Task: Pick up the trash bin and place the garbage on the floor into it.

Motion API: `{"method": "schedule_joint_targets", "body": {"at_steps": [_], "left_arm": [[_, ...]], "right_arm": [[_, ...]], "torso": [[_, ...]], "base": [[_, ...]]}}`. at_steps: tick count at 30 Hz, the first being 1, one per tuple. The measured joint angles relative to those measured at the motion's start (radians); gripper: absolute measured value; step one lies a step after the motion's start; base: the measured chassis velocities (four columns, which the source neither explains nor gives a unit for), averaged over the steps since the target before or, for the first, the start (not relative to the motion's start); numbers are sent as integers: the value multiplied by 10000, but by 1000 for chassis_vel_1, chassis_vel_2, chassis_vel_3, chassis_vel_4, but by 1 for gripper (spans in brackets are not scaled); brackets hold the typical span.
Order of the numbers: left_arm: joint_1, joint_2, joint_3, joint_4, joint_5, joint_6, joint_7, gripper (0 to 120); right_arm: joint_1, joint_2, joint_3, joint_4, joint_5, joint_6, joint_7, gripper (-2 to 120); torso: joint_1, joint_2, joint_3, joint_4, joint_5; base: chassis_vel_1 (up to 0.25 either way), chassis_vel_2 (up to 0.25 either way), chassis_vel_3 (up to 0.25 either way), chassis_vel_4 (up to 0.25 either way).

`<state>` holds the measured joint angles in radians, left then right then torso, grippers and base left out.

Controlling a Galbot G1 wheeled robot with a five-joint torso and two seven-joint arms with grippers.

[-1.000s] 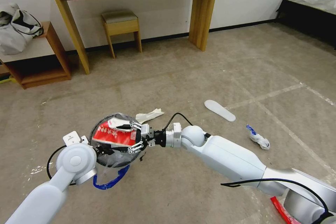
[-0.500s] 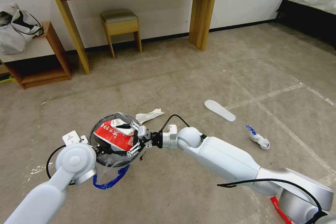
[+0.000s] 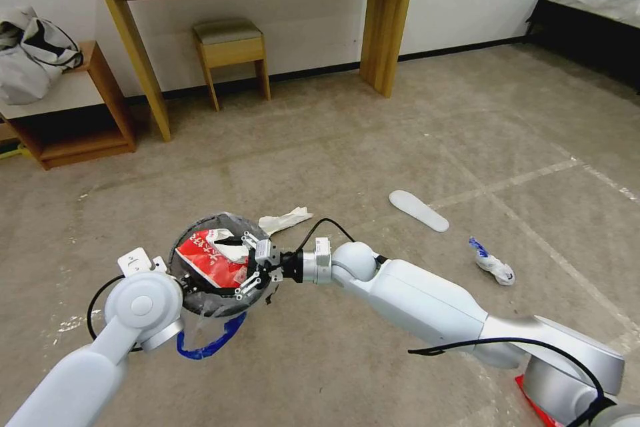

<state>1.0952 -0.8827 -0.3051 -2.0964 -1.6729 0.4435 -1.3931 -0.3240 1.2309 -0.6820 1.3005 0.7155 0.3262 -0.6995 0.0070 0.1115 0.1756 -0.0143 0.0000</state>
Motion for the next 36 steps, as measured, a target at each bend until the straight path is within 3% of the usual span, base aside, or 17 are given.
{"method": "schedule_joint_targets", "body": {"at_steps": [6, 16, 24, 32, 36], "left_arm": [[-16, -35, 7, -1, 4, -4, -11, 0], [-4, -33, -7, -4, 19, 14, -15, 0], [33, -69, -35, -63, 45, 18, -15, 0], [42, -122, -70, -121, 53, 18, -14, 0], [142, -198, -94, -187, 123, 22, -14, 0]], "right_arm": [[505, -99, -536, -178, 499, -216, -27, 100], [1400, -1030, -1790, 392, 1567, -1072, 254, 100], [2204, -1881, -2874, 1273, 3211, -2646, 1394, 100], [2510, -2004, -3378, 1430, 3379, -2918, 1533, 100], [2425, -1618, -3431, 1238, 3293, -2677, 1835, 100]], "torso": [[0, 0, 2, 1, 1], [0, 0, 1, 0, 1], [0, 0, 0, 1, 1], [0, -1, 0, 0, 0], [0, 0, 0, 1, 0]], "base": [[0, 0, 0, 0], [0, 0, 0, 0], [0, 0, 0, 0], [0, 0, 0, 0], [0, 0, 0, 0]]}}
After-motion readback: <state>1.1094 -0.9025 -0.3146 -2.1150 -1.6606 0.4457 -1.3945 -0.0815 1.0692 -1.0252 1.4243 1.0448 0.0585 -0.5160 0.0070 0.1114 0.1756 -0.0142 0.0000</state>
